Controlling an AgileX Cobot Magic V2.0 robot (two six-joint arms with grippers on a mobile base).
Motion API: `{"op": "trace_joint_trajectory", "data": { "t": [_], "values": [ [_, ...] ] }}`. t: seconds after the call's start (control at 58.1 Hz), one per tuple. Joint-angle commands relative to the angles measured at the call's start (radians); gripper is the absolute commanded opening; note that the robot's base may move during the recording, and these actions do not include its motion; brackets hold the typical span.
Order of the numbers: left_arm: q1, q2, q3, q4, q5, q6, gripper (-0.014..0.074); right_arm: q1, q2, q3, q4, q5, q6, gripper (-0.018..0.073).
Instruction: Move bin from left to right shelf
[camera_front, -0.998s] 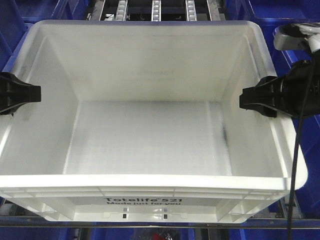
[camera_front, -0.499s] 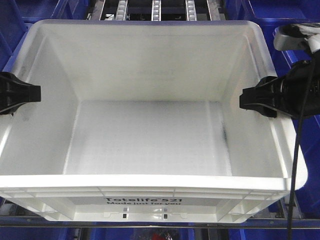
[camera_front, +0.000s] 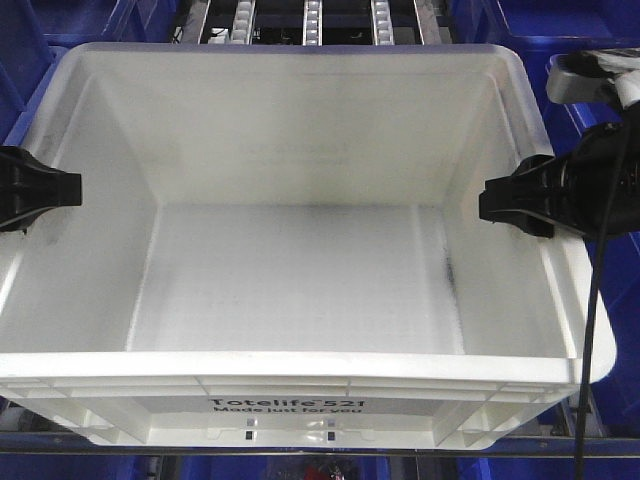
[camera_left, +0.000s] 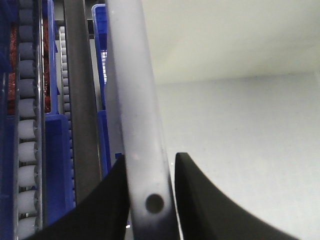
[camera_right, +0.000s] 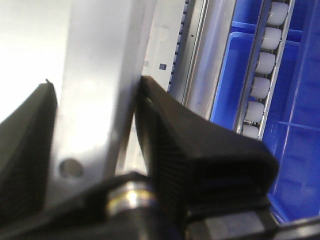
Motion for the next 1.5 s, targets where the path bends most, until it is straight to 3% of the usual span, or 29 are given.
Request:
{"op": "trace_joint_trajectory", "data": {
  "t": [0.0, 1.479],
  "values": [
    [-0.003, -0.029, -0.040, 0.025, -0.111, 0.042, -0.0006, -0.008, -0.038, -0.039, 0.002, -0.102, -0.046, -0.0004],
    [-0.003, -0.029, -0.040, 0.025, -0.111, 0.042, -0.0006, -0.008, -0.038, -0.039, 0.002, -0.099, -0.046, -0.0004]
  ]
}}
